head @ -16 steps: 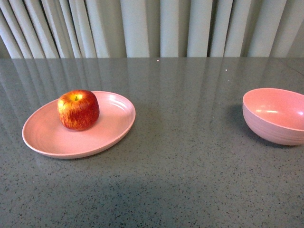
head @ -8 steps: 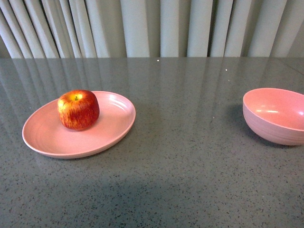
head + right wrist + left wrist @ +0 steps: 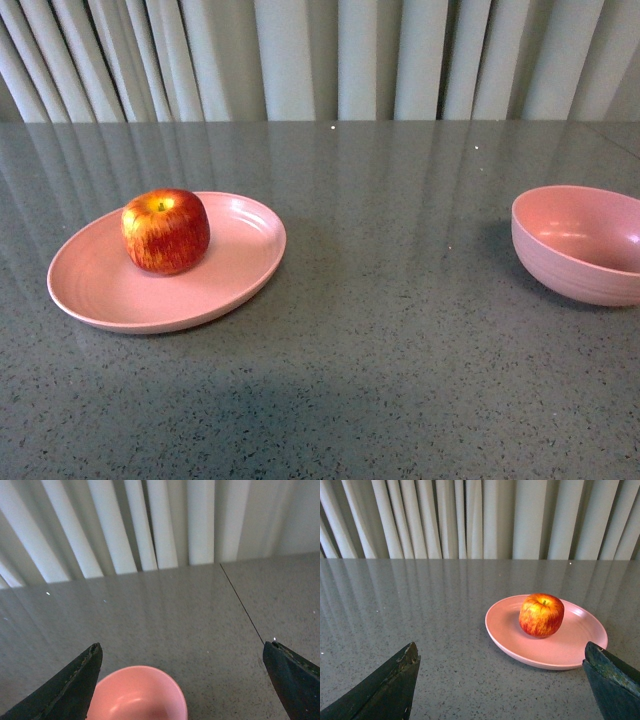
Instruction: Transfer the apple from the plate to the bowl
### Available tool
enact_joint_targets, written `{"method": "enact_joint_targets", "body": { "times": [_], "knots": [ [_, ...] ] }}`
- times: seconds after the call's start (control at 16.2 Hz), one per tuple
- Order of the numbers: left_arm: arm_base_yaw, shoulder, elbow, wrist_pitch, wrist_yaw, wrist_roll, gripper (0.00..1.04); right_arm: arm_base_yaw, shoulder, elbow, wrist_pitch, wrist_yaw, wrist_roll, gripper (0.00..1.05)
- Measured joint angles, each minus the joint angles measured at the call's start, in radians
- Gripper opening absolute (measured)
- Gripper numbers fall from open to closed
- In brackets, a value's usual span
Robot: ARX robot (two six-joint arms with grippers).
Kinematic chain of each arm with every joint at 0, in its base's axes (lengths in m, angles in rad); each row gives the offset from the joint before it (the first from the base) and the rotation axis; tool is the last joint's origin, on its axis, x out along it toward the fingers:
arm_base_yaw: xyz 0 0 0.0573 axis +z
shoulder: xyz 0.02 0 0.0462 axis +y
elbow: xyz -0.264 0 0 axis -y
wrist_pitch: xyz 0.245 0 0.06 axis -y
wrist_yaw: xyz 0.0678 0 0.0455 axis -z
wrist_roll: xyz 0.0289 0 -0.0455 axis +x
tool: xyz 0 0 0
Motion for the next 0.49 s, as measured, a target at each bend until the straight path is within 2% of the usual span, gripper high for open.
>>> {"method": "enact_joint_targets", "body": {
  "times": [0.25, 0.49],
  "knots": [
    [0.000, 0.000, 0.000, 0.000, 0.000, 0.000, 0.98, -0.003, 0.431, 0.269, -0.175, 0.053, -0.002, 0.98],
    [0.000, 0.000, 0.000, 0.000, 0.000, 0.000, 0.98, 0.000, 0.621, 0.385, -0.301, 0.061, 0.018, 0.98]
  ]
}}
